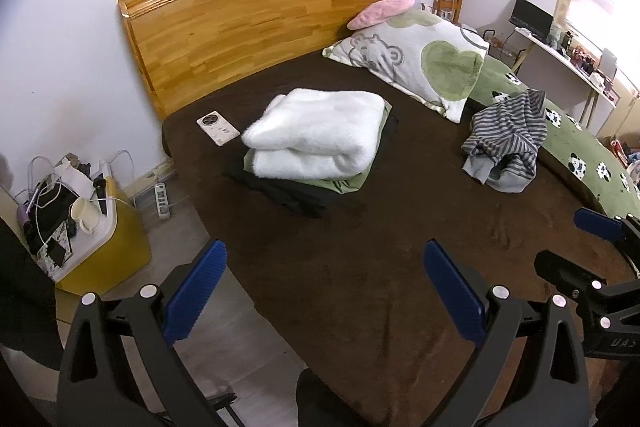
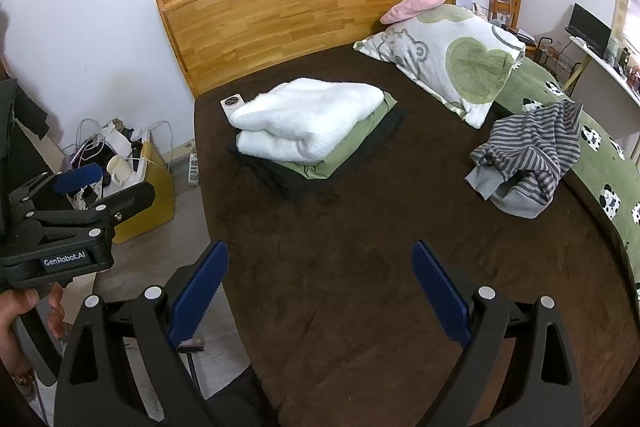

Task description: Fold large clothes

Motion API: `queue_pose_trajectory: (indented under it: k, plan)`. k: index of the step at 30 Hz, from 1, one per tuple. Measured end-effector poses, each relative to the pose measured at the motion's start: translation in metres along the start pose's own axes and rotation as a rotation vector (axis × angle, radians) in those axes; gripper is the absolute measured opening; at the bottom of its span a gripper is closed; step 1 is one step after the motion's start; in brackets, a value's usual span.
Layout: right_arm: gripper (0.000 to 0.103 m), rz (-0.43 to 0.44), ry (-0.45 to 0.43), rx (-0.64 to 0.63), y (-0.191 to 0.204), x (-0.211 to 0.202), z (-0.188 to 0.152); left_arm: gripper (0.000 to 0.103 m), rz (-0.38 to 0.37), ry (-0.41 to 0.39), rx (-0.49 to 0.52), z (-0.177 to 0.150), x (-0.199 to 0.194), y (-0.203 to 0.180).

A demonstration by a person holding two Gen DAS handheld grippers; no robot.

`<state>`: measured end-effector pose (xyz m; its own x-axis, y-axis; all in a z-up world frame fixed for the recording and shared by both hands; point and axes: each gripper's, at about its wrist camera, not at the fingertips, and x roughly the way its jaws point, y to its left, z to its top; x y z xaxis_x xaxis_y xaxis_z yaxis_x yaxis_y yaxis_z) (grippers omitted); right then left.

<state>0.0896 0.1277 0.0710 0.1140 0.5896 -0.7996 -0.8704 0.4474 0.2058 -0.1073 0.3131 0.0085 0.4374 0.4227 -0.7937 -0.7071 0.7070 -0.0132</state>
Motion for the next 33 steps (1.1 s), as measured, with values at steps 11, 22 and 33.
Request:
queue_pose_trajectory:
  k: [11,22,33]
  plan:
    - [0.091,0.012,0.011,-0.016,0.0022,0.0036,-0.0025,0.096,0.031,-0.010,0.000,-0.0017,-0.0013,0.0035]
    - [0.091,0.017,0.015,-0.023,0.0057,0.0051,-0.0041,0.096,0.034,-0.022,-0.005,-0.0013,-0.0009,0.0067]
    - [0.091,0.019,0.016,-0.027,0.0067,0.0038,-0.0032,0.096,0.038,-0.027,-0.011,0.0013,-0.0026,0.0061]
